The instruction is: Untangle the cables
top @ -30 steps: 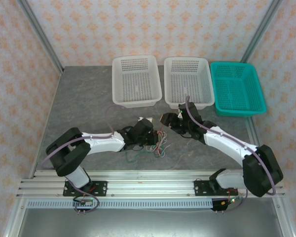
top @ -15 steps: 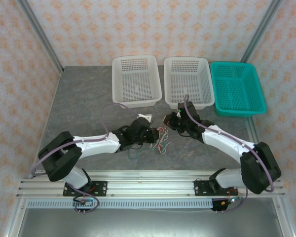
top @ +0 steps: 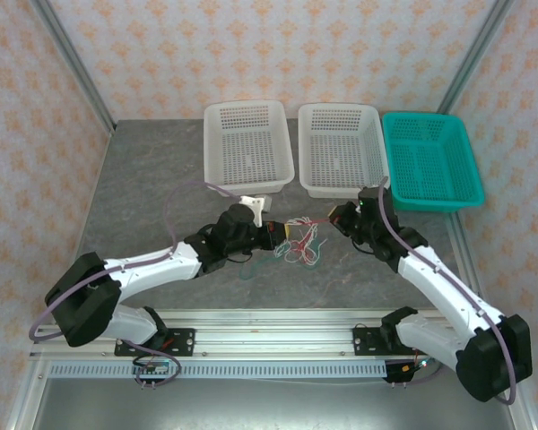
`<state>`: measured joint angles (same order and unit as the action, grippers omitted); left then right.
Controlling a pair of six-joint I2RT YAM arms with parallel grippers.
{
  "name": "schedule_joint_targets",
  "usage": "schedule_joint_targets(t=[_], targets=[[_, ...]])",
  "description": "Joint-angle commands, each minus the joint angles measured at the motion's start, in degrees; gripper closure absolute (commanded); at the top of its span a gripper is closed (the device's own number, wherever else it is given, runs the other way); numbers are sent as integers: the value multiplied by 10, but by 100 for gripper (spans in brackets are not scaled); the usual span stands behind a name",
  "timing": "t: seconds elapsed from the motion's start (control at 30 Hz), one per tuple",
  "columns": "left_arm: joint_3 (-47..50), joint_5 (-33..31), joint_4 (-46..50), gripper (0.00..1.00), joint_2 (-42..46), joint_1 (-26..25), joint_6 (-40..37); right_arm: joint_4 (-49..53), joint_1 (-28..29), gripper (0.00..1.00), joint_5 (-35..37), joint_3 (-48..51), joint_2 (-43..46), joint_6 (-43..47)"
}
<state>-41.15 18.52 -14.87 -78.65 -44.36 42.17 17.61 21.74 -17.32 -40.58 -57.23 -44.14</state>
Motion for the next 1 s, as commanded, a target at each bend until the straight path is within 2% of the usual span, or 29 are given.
schedule_joint_targets(t=[0.0, 0.23, 0.33, 0.4, 0.47, 0.53, 0.67, 0.77, 0.87, 0.97], targets=[[30, -92, 109, 100, 23, 38, 12, 92, -80, 100, 222, 10, 33, 14], [43, -150, 186, 100, 55, 61, 34, 133, -204, 100, 243, 3, 96, 25], [55, -152, 193, 100, 71, 74, 34, 132, -231, 100, 235, 4, 108, 29], [58, -137, 178, 100, 73, 74, 23, 97, -231, 100, 184, 9, 101, 43], [57, -88, 138, 100, 61, 74, 5, 47, -228, 100, 92, 21, 75, 37], [48, -48, 108, 100, 45, 69, -11, 22, -216, 100, 31, 25, 46, 36], [26, -35, 109, 100, 43, 55, -49, 41, -190, 100, 31, 8, 30, 83], [24, -31, 94, 100, 58, 55, -68, 42, -179, 100, -10, -4, 32, 119], [8, -20, 82, 99, 60, 55, -79, 49, -139, 100, -51, -19, 11, 142], [-4, -26, 68, 100, 63, 54, -78, 5, -87, 100, -75, -4, -11, 131]])
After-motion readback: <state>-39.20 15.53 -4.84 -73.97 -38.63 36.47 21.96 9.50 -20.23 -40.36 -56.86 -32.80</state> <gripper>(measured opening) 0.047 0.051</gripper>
